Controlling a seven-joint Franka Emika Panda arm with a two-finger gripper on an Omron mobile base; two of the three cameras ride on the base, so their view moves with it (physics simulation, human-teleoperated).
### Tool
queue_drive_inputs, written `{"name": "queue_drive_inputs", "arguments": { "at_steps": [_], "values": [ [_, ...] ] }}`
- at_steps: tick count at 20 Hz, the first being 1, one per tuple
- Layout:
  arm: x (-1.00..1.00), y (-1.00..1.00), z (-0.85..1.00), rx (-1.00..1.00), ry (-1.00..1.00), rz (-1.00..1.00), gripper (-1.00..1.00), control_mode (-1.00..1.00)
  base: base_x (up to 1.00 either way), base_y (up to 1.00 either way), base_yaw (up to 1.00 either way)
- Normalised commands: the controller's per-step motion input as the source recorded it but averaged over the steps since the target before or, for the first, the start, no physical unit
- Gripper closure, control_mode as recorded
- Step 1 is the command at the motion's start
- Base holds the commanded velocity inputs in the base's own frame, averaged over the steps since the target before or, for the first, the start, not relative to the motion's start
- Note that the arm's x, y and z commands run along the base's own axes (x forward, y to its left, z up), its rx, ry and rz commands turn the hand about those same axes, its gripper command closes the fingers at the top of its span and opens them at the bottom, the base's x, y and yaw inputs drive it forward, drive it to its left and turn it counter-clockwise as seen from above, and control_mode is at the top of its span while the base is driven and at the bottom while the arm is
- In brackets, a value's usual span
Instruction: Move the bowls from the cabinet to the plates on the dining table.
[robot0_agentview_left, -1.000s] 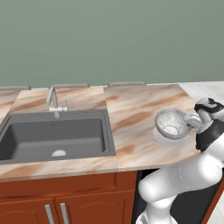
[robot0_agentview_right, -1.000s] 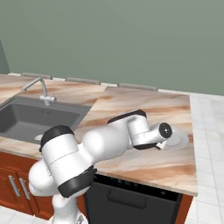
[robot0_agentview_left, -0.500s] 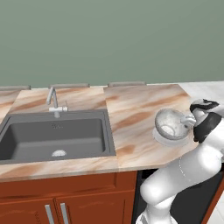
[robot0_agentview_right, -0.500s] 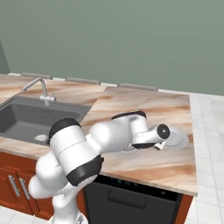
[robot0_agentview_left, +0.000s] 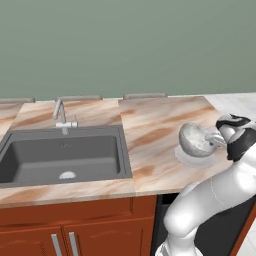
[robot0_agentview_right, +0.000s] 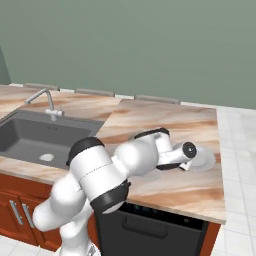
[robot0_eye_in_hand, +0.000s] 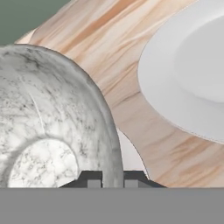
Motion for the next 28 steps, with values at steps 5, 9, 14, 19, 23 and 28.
{"name": "queue_drive_inputs", "arguments": {
  "at_steps": [5, 9, 14, 19, 23, 28],
  "values": [
    [0.0, 0.0, 0.16, 0.0, 0.01, -0.02, 1.0, -1.0, 0.0, 0.0, 0.0],
    [0.0, 0.0, 0.43, -0.04, 0.07, -0.07, 1.0, -1.0, 0.0, 0.0, 0.0],
    [0.0, 0.02, 0.1, -0.04, 0.02, -0.02, 1.0, -1.0, 0.0, 0.0, 0.0],
    [0.0, 0.0, -0.03, -0.05, 0.05, 0.0, 1.0, -1.0, 0.0, 0.0, 0.0],
    [0.0, 0.0, -0.08, -0.09, 0.09, 0.0, 1.0, -1.0, 0.0, 0.0, 0.0],
    [0.0, 0.0, -0.06, -0.06, 0.06, 0.0, 1.0, -1.0, 0.0, 0.0, 0.0]
  ]
}}
